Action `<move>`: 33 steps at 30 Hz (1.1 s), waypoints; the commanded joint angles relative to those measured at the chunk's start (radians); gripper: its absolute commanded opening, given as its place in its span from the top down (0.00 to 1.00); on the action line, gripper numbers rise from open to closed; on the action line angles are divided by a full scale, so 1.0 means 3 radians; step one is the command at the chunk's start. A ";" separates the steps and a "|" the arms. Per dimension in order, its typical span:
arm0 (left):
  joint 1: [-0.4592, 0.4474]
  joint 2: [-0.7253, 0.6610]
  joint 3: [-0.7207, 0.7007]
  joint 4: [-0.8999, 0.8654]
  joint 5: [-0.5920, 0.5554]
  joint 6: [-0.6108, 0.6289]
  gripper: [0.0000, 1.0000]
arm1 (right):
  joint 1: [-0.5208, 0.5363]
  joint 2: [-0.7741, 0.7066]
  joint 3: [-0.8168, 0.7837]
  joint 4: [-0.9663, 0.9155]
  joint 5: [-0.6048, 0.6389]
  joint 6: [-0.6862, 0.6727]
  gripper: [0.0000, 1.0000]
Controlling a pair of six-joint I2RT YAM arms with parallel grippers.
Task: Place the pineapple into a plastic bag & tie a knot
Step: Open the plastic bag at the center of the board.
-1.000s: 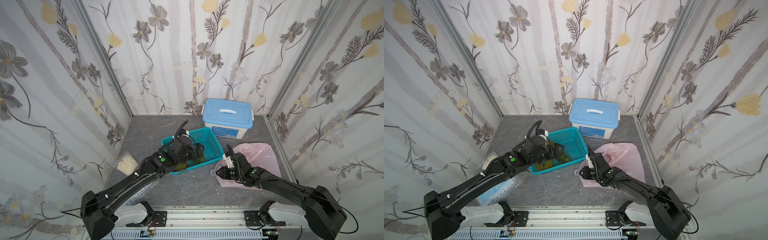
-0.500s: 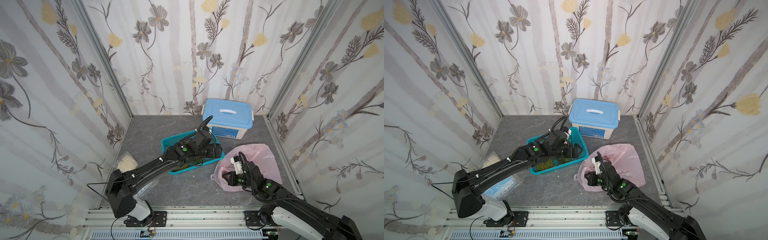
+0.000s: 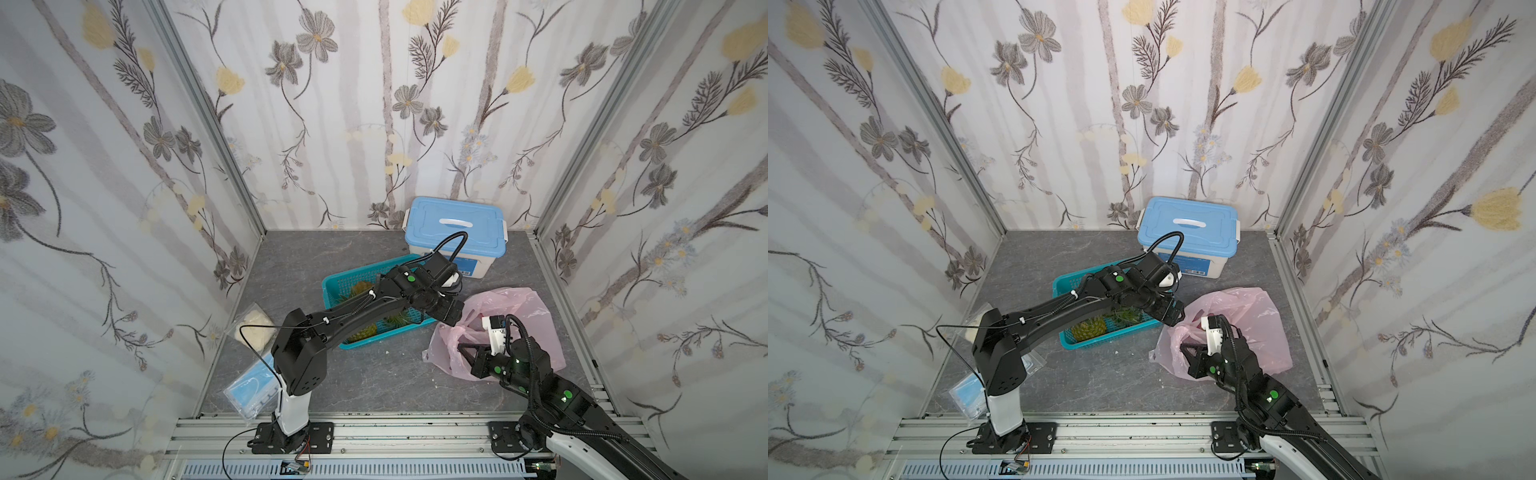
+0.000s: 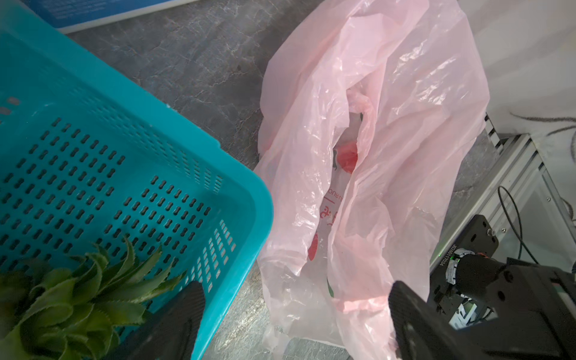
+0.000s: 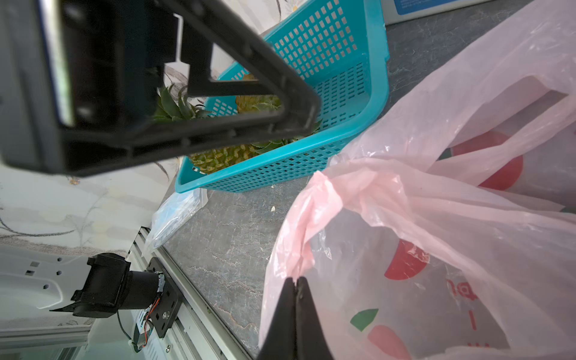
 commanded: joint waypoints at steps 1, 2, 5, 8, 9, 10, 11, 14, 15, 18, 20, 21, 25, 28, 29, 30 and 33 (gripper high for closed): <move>0.0001 0.0187 0.0248 -0.0251 0.0133 0.0341 0.09 | 0.0004 -0.0083 -0.0021 -0.0025 -0.0029 -0.0106 1.00; -0.0007 0.0250 0.0341 -0.0280 0.0152 0.0374 0.10 | 0.0004 -0.0115 -0.0036 -0.0041 -0.0041 -0.0126 1.00; -0.0035 0.0434 0.0544 -0.0292 0.0176 0.0479 0.11 | 0.0004 -0.0225 -0.0094 -0.0070 -0.0087 -0.0160 1.00; -0.0050 0.0614 0.0754 -0.0284 0.0140 0.0458 0.12 | 0.0004 -0.0354 -0.0172 -0.0028 -0.0142 -0.0163 1.00; -0.0068 0.0684 0.0846 -0.0296 0.0107 0.0469 0.12 | 0.0007 -0.0401 -0.0193 -0.0005 -0.0165 -0.0162 1.00; -0.0088 0.0759 0.0938 -0.0296 0.0082 0.0487 0.13 | 0.0004 -0.0440 -0.0214 0.0011 -0.0179 -0.0166 1.00; -0.0106 0.0818 0.1007 -0.0285 0.0064 0.0494 0.13 | 0.0004 -0.0478 -0.0230 0.0021 -0.0191 -0.0166 1.00; -0.0155 0.1039 0.1249 -0.0225 -0.0013 0.0492 0.14 | 0.0004 -0.0571 -0.0262 0.0022 -0.0203 -0.0156 1.00; -0.0170 0.1116 0.1330 -0.0210 -0.0053 0.0508 0.16 | 0.0006 -0.0602 -0.0262 0.0022 -0.0207 -0.0151 1.00; -0.0194 0.1318 0.1505 -0.0177 -0.0153 0.0544 0.23 | 0.0004 -0.0671 -0.0262 0.0012 -0.0184 -0.0127 1.00; -0.0194 0.1437 0.1596 -0.0176 -0.0208 0.0549 0.28 | 0.0005 -0.0718 -0.0262 0.0011 -0.0174 -0.0115 1.00; -0.0194 0.1481 0.1631 -0.0172 -0.0239 0.0562 0.32 | 0.0005 -0.0735 -0.0257 0.0006 -0.0173 -0.0110 1.00; -0.0192 0.1573 0.1726 -0.0202 -0.0399 0.0647 0.48 | 0.0004 -0.0737 -0.0246 -0.0007 -0.0223 -0.0107 1.00; -0.0176 0.1586 0.1769 -0.0222 -0.0554 0.0767 0.63 | 0.0004 -0.0737 -0.0244 0.0014 -0.0257 -0.0128 1.00; -0.0166 0.1594 0.1794 -0.0243 -0.0591 0.0795 0.68 | 0.0004 -0.0742 -0.0242 0.0021 -0.0272 -0.0132 1.00; -0.0146 0.1606 0.1838 -0.0267 -0.0611 0.0815 0.76 | 0.0004 -0.0752 -0.0242 0.0025 -0.0280 -0.0140 1.00; -0.0098 0.1579 0.1934 -0.0292 -0.0622 0.0847 0.99 | 0.0004 -0.0795 -0.0238 0.0027 -0.0295 -0.0145 1.00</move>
